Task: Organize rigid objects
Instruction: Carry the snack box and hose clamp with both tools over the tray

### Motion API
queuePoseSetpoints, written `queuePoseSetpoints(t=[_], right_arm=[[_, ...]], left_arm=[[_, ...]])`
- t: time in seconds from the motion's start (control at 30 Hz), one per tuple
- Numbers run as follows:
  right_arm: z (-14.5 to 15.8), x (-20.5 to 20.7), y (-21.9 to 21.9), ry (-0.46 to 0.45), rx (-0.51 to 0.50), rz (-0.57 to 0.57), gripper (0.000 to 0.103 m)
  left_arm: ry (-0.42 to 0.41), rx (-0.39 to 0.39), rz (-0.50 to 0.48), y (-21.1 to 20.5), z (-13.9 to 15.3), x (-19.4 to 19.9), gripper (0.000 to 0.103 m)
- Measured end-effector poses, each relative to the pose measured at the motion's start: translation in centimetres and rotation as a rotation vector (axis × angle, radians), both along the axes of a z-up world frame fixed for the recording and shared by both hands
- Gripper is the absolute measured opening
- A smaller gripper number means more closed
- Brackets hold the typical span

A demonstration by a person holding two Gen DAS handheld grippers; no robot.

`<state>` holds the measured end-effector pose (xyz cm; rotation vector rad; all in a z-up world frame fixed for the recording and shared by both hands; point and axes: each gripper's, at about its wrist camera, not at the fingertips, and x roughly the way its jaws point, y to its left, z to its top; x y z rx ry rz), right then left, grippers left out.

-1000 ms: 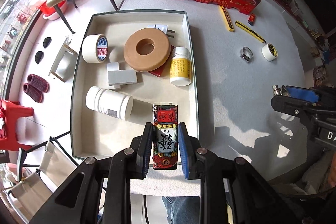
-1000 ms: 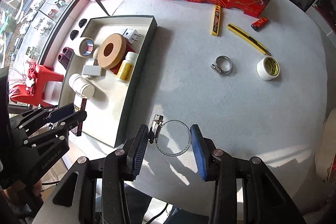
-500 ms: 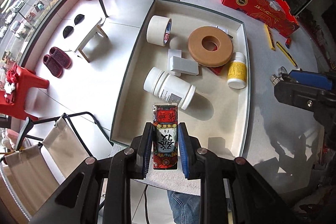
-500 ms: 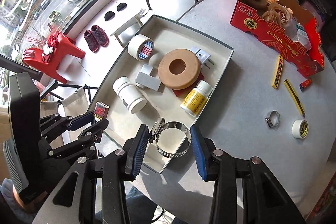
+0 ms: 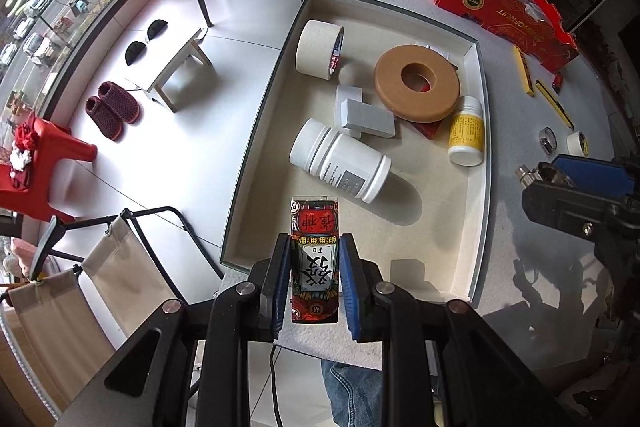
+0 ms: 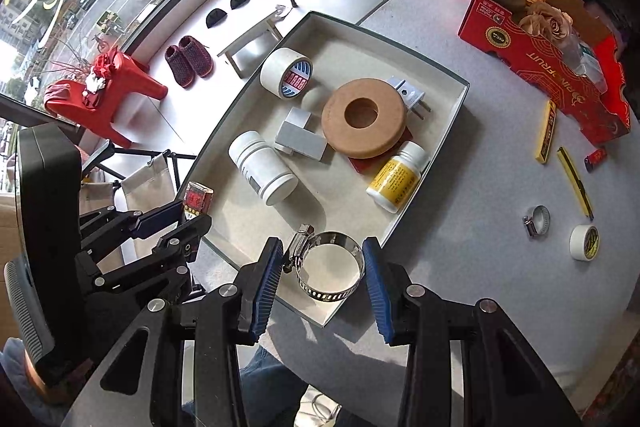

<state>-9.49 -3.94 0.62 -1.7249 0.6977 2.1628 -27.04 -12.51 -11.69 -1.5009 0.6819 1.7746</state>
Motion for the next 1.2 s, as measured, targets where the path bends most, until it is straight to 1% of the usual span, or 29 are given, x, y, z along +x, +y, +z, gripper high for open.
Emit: queuePoseSetpoints(t=[0.63, 1.2], right_arm=[[-1.3, -0.1, 0.2, -0.018, -0.033, -0.023, 0.043], [-4.9, -1.6, 0.5, -0.076, -0.087, -0.060, 0.043]], left_arm=[[-0.014, -0.026, -0.020, 0.3, -1.0, -0.1, 0.026], [-0.024, -0.064, -0.058, 2.2, -3.2, -0.2, 0.026]])
